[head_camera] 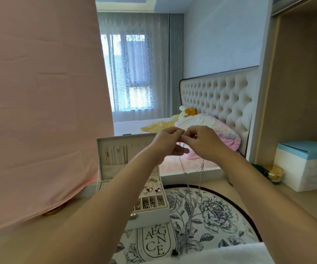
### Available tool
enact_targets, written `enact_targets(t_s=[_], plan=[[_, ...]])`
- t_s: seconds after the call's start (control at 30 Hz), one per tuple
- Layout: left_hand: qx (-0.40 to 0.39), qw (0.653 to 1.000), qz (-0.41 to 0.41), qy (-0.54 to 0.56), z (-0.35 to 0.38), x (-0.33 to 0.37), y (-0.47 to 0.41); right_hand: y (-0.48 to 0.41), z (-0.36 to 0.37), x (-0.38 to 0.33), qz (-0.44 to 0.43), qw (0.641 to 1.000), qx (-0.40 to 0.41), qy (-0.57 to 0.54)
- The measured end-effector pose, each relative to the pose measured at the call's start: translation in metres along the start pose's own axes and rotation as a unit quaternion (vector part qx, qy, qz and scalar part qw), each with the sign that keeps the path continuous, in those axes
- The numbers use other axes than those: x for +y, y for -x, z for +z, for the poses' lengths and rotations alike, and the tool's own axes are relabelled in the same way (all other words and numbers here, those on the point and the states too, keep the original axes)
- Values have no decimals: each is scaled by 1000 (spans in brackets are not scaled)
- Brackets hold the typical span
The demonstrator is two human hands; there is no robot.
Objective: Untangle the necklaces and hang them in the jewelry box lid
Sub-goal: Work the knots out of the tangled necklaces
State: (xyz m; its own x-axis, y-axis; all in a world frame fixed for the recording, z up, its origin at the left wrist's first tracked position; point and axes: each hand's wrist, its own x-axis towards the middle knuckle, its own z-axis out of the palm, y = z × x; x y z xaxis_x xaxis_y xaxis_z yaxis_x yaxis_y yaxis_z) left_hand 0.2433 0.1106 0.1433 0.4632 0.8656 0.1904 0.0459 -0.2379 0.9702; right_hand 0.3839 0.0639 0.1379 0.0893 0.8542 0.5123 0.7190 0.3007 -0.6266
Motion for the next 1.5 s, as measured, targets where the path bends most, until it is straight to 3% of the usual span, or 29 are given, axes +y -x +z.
enact_targets(t_s=[0.2, 0.3, 0.43, 0.67, 0.73, 0.87, 0.93, 1.0, 1.1, 1.27, 1.5], plan=[[-17, 998, -56, -29, -17, -14, -29, -21, 19, 20, 21, 999, 27, 13], [-55, 996, -64, -6, -29, -27, -33, -25, 35, 27, 80, 990, -9, -112], [-104, 993, -55, 23, -48, -45, -33, -29, 56, 30, 146, 941, -63, -300], [-71, 995, -63, 26, -83, -78, -38, -38, 84, 39, 200, 894, -107, -387], [-53, 997, -61, 8, -93, -85, -37, -41, 89, 44, 207, 900, -131, -362], [-61, 993, -52, -89, -108, -93, -32, -43, 97, 46, 179, 937, -240, -179], [-50, 991, -45, -118, -114, -99, -34, -48, 100, 43, 164, 944, -250, -137], [-16, 990, -35, -134, -122, -106, -36, -55, 104, 40, 157, 946, -222, -179], [70, 992, -27, -104, -126, -113, -41, -64, 116, 38, 161, 950, -115, -239], [222, 973, -30, -54, -113, -111, -58, -76, 148, 34, 154, 969, 87, -175], [256, 958, -49, -119, -105, -104, -67, -89, 168, 25, 169, 959, 212, -81]])
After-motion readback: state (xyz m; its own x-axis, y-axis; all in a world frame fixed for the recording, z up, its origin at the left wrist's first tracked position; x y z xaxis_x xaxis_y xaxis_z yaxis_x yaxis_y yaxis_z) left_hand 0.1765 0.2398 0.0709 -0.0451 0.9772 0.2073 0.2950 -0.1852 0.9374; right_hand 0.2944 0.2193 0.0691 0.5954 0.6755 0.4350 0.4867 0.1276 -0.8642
